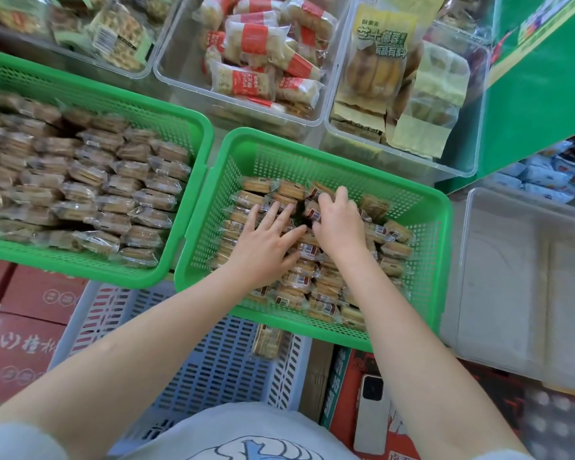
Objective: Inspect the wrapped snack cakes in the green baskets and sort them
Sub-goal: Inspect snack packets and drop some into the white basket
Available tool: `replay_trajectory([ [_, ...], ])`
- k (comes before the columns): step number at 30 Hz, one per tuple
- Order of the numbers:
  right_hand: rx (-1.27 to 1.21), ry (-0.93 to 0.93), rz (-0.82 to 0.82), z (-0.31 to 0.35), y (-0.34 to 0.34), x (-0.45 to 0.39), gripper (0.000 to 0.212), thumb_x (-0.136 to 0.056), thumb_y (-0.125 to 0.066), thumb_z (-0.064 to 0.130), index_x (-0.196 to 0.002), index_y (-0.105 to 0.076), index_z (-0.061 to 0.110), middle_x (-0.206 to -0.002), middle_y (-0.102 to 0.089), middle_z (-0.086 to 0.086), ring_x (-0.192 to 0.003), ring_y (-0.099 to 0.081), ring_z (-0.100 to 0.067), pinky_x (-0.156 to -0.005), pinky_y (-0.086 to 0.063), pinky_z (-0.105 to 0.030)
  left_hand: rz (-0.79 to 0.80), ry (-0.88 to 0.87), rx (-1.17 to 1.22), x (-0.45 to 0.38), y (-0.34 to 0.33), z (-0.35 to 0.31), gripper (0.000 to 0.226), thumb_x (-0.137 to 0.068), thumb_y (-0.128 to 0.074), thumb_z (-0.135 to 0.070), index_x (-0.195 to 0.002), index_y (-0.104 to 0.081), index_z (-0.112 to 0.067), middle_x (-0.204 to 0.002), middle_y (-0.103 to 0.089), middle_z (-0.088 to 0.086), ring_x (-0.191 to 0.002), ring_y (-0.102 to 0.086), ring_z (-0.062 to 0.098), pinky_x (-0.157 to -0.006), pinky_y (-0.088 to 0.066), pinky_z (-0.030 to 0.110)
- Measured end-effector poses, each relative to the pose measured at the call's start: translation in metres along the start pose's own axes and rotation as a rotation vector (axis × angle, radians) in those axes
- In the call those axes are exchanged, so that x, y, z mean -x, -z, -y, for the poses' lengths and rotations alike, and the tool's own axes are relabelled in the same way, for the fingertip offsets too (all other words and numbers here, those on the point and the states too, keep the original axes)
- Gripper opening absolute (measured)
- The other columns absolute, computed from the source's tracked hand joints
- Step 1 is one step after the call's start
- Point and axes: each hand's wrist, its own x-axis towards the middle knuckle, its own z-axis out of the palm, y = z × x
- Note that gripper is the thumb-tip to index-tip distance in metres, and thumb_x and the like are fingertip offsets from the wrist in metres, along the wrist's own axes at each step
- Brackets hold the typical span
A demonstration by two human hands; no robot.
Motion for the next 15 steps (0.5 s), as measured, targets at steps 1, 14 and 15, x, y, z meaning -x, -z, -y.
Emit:
replay_trajectory([
  [1, -0.017, 0.006, -0.004, -0.001, 0.001, 0.001, 0.039, -0.095, -0.061, 0.019, -0.13, -0.046, 0.01, -0.14, -0.035, -0.019, -0.109, -0.05, -0.035, -0.077, -0.044, -0.037, 0.004, 0.002, -0.003, 0.0, 0.0, 0.0, 0.059, -0.104, -0.023, -0.06, -0.159, -0.019, -0.036, -0.17, 0.002, 0.007, -0.156, 0.006, 0.029, -0.123, 0.008, 0.058],
  [14, -0.55, -0.068, -0.317, -0.021, 0.067, 0.071, 0.021, -0.091, -0.069, 0.019, -0.111, -0.063, 0.015, -0.103, -0.056, 0.004, -0.082, -0.052, -0.007, -0.071, -0.04, -0.007, 0.067, 0.032, 0.025, 0.006, 0.025, -0.011, 0.059, -0.105, -0.028, -0.055, -0.159, -0.02, -0.032, -0.17, -0.001, 0.01, -0.156, 0.004, 0.029, -0.124, 0.007, 0.054],
  [15, -0.66, -0.107, -0.317, -0.025, 0.073, 0.085, 0.02, -0.091, -0.071, 0.022, -0.109, -0.063, 0.019, -0.099, -0.06, 0.007, -0.081, -0.055, -0.004, -0.07, -0.042, -0.006, 0.029, 0.035, 0.098, 0.011, 0.03, -0.014, 0.057, -0.106, -0.031, -0.051, -0.158, -0.025, -0.03, -0.17, -0.004, 0.009, -0.156, 0.002, 0.027, -0.125, 0.006, 0.051],
])
